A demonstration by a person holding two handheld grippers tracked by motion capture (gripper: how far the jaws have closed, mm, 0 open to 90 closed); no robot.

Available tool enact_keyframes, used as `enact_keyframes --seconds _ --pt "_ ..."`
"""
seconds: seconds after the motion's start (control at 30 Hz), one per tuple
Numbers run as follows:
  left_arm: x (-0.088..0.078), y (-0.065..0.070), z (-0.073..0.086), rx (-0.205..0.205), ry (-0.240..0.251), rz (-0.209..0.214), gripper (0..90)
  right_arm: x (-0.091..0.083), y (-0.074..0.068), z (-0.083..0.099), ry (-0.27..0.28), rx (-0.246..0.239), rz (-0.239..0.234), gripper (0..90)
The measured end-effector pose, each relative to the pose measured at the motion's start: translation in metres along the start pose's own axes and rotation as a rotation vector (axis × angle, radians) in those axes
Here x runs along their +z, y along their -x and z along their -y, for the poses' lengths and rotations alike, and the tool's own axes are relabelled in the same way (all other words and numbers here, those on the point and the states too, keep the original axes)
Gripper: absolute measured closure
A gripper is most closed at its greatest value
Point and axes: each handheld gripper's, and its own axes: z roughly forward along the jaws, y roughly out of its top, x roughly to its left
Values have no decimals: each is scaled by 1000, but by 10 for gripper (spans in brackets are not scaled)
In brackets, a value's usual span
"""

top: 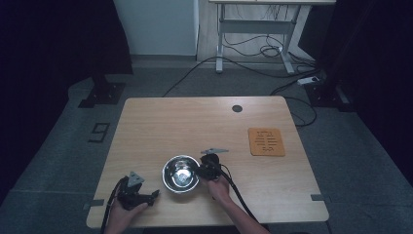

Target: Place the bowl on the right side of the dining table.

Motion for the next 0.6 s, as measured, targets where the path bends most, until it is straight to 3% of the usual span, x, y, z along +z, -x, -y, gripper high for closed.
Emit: enact_keyframes --seconds 0.6 --pt "0 0 0 0 0 0 75 -22 19 -1 52 20 -1 859"
